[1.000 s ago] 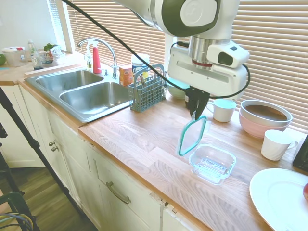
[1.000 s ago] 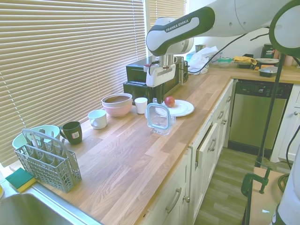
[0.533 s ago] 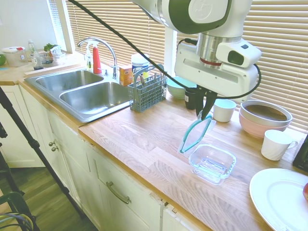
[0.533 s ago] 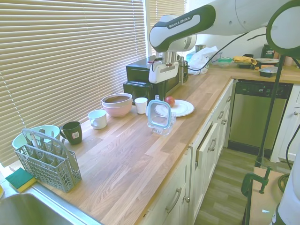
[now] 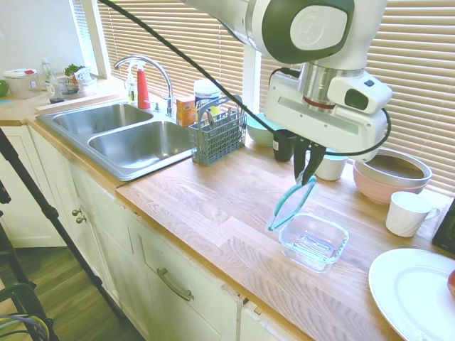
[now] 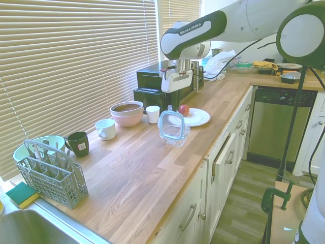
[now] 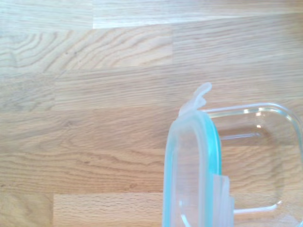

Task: Cover the lid of the food container

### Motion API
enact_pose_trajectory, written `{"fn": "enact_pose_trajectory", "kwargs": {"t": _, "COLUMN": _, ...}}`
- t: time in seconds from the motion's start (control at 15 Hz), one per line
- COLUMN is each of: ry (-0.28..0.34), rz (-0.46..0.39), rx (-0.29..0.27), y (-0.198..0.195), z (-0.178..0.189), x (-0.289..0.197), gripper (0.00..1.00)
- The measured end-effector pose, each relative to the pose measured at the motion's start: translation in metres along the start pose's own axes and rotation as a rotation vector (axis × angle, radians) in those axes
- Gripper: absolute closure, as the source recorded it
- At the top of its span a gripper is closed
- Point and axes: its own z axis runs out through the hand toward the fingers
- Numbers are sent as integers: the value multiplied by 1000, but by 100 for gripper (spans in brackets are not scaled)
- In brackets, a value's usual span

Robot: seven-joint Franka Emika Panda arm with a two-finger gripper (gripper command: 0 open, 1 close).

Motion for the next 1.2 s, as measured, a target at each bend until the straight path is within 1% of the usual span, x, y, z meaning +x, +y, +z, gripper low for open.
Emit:
{"fn": "enact_pose_trajectory", "kwargs": {"t": 0.27, "ry": -5, "rz": -14, "rx": 22, "y": 10, "z": -3, "x": 9, "gripper": 100}}
{"fn": "enact_pose_trajectory", "kwargs": {"t": 0.6, "ry": -25, "rz": -54, "rx": 16, "y": 10, "z": 8, "x": 29, "gripper": 100}}
{"fn": "enact_pose_trajectory", "kwargs": {"t": 0.93, "ry": -35, "rz": -54, "rx": 14, "y": 25, "z": 6, "x": 41, "gripper": 100}}
{"fn": "enact_pose_trajectory", "kwargs": {"t": 1.2, "ry": -55, "rz": -50, "rx": 24, "y": 36, "z": 18, "x": 48, "gripper": 100}}
